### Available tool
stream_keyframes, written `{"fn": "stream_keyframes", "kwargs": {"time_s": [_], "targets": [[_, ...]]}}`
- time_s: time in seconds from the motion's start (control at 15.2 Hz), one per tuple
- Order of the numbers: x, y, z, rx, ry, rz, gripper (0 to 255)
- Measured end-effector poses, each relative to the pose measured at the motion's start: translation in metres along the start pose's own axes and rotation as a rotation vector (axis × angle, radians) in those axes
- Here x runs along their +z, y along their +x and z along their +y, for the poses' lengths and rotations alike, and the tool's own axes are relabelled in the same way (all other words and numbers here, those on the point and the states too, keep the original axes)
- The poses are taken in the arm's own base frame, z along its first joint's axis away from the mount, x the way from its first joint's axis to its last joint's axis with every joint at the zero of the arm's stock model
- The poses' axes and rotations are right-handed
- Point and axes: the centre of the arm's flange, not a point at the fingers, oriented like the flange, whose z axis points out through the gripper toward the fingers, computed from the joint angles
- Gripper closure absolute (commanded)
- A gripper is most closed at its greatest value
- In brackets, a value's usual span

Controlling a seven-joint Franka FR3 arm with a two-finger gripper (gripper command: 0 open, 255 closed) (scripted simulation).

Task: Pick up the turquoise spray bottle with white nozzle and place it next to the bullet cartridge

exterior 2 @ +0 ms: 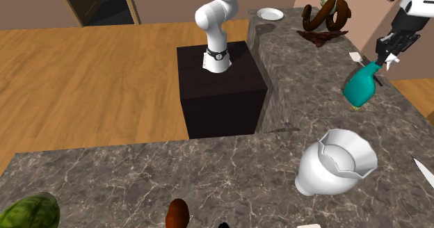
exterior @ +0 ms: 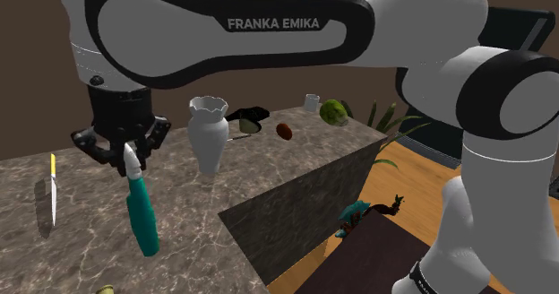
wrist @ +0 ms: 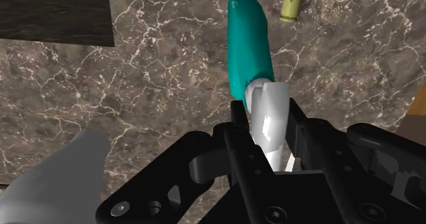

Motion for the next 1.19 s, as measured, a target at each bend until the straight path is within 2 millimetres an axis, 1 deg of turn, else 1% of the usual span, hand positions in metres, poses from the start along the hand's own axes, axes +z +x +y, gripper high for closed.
{"fn": "stream_keyframes", "kwargs": {"time_s": [0.07,0.2,0.26,0.59,1.19], "targets": [[0.0,-0.003,-0.014,0.0,0.0,0.0,255],[0.003,-0.009,-0.034,0.0,0.0,0.0,255],[0.004,-0.011,-0.041,0.0,0.0,0.0,255],[0.025,-0.016,-0.045,0.001,-0.001,0.0,255],[0.073,-0.022,-0.044,0.002,-0.001,0.0,255]]}}
